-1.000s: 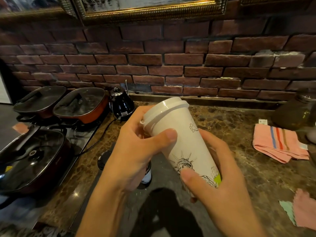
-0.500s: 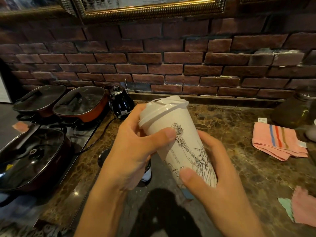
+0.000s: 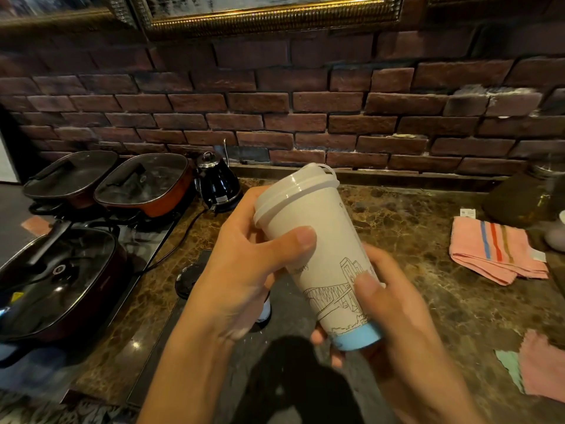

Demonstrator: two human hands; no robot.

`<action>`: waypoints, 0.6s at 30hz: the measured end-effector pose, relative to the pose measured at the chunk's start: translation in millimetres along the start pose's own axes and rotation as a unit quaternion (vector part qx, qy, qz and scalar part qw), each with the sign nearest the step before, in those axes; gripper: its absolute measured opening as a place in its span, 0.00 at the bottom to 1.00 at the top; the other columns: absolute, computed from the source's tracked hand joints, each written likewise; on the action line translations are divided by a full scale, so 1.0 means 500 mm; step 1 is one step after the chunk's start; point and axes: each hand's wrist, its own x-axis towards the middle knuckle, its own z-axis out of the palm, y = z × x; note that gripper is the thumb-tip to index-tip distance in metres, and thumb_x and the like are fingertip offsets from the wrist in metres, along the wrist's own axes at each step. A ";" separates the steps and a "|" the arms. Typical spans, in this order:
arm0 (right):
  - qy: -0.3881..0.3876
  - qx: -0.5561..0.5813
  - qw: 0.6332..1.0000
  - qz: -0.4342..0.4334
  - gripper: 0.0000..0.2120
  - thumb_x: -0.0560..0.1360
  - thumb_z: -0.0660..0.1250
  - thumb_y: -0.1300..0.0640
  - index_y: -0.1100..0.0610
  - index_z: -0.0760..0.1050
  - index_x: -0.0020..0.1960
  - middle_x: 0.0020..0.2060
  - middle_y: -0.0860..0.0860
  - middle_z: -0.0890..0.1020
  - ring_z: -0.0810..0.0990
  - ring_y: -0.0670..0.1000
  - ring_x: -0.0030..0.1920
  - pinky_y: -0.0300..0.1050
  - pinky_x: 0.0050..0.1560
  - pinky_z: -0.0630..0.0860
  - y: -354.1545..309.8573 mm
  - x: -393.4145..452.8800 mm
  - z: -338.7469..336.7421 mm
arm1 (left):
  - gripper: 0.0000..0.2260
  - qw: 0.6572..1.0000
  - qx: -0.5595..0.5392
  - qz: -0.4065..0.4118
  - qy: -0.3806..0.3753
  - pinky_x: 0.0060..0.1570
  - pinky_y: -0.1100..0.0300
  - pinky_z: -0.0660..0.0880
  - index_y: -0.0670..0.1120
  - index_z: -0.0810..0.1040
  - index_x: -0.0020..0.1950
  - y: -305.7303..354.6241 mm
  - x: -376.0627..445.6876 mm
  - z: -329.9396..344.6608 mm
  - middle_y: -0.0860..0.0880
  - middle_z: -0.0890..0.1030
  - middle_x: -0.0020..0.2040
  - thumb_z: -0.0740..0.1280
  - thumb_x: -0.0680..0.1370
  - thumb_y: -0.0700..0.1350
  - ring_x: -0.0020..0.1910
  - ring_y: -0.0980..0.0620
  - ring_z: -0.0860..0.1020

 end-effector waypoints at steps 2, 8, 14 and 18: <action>0.076 -0.208 0.971 -0.091 0.32 0.59 0.72 0.38 0.36 0.70 0.63 0.54 0.35 0.80 0.82 0.41 0.52 0.35 0.35 0.81 -0.001 -0.003 -0.002 | 0.26 1.000 0.013 0.006 0.017 0.45 0.52 0.82 0.51 0.79 0.59 -0.001 0.001 0.001 0.46 0.83 0.53 0.77 0.62 0.45 0.54 0.43 0.83; 0.072 -0.154 0.978 -0.122 0.29 0.60 0.73 0.42 0.37 0.73 0.61 0.52 0.39 0.82 0.85 0.48 0.49 0.41 0.32 0.82 0.001 -0.016 -0.003 | 0.28 1.000 0.006 0.003 -0.013 0.46 0.54 0.81 0.53 0.80 0.59 0.000 -0.003 0.007 0.49 0.83 0.52 0.80 0.60 0.48 0.53 0.47 0.83; -0.071 0.176 0.981 0.046 0.27 0.62 0.80 0.42 0.50 0.80 0.58 0.44 0.61 0.83 0.80 0.57 0.31 0.41 0.21 0.75 0.014 0.005 -0.009 | 0.27 1.000 -0.024 -0.007 -0.019 0.44 0.54 0.80 0.51 0.77 0.63 -0.006 0.003 -0.003 0.48 0.83 0.52 0.77 0.65 0.45 0.52 0.48 0.83; -0.031 0.123 0.990 0.065 0.23 0.70 0.72 0.41 0.54 0.79 0.58 0.45 0.60 0.85 0.82 0.60 0.36 0.44 0.28 0.80 0.026 0.029 -0.021 | 0.25 1.000 -0.008 0.013 0.009 0.45 0.54 0.81 0.50 0.78 0.61 -0.024 0.011 -0.012 0.49 0.83 0.52 0.76 0.65 0.44 0.52 0.48 0.83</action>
